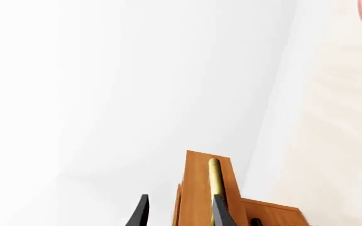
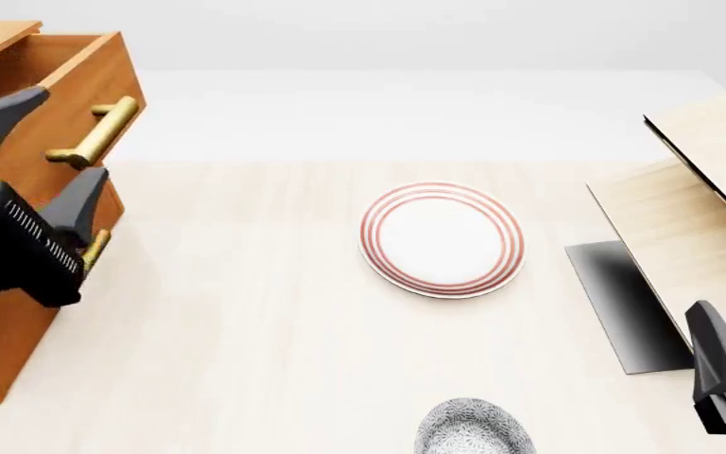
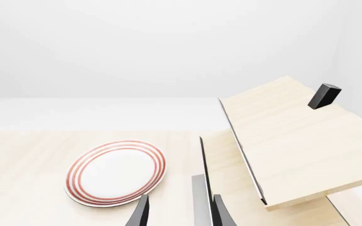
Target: Open the top drawer of the cabinet and put the bowl in it.
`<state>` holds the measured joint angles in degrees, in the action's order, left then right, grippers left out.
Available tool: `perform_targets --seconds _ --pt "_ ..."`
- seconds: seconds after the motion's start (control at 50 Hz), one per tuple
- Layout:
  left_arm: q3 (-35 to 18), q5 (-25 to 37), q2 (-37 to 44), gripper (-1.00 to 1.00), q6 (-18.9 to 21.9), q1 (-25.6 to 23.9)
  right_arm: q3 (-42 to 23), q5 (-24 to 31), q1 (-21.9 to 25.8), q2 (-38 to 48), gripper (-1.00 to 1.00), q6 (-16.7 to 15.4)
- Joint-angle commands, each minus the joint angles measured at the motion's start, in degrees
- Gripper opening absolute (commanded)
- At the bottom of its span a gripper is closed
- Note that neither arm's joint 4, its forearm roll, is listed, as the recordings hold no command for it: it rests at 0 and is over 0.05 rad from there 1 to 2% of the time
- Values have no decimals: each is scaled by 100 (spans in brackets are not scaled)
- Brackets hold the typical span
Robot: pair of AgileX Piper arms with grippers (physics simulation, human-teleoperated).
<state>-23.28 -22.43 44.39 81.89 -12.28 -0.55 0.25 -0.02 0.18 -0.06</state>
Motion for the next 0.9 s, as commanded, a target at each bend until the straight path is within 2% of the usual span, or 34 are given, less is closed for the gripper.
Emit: perform_targets --seconds 0.02,0.06,0.08,0.1,0.14,0.16,0.24,0.3,0.32,0.36,0.4,0.46,0.48,0.58,0.62,0.66,0.72,0.76,0.82,0.9 --pt "-349 1134 -651 100 -822 204 11 -7 1 -2 100 1" --pt "-537 1372 -614 100 -1163 199 11 -6 2 -1 100 1" --pt "-462 1366 -694 100 -1116 322 11 -6 1 -1 100 0" --pt "-520 1556 -822 100 -1289 572 11 -6 1 -1 100 0" --pt "-763 1680 -652 100 -1573 302 11 -6 1 -1 100 0" --pt "-746 1770 -795 100 -1599 479 11 -7 1 -2 100 1" --pt "-883 1908 -677 100 -1843 581 11 -6 1 -1 100 0" --pt "-1241 2276 -538 100 -2336 609 10 -6 1 -1 100 -2" --pt "-1288 2299 -499 100 -2398 548 11 -6 1 -1 100 0" --pt "-1247 2404 -583 100 -2428 788 11 -6 0 -1 100 0" --pt "-1532 2599 -372 100 -2810 687 11 -6 1 -1 100 0" --pt "-1572 2650 -252 100 -2929 706 11 -7 0 -2 100 0" --pt "-1733 2717 -71 100 -3114 525 11 -7 1 -2 100 1" --pt "-2316 3239 255 100 -3733 471 10 -6 1 -1 100 -1" --pt "-2435 3287 347 100 -3833 367 10 -6 1 -1 100 -1" --pt "-2783 3571 509 100 -4159 310 11 -7 1 -2 100 1" --pt "-2992 3822 703 100 -4376 431 10 -6 0 -2 100 -1" --pt "-3206 3929 884 100 -4604 279 10 -6 2 -1 100 -2" --pt "-3355 4175 1070 100 -4767 455 11 -7 0 -2 100 0" --pt "-3697 4465 1319 100 -5095 387 11 -6 -1 -2 100 1"
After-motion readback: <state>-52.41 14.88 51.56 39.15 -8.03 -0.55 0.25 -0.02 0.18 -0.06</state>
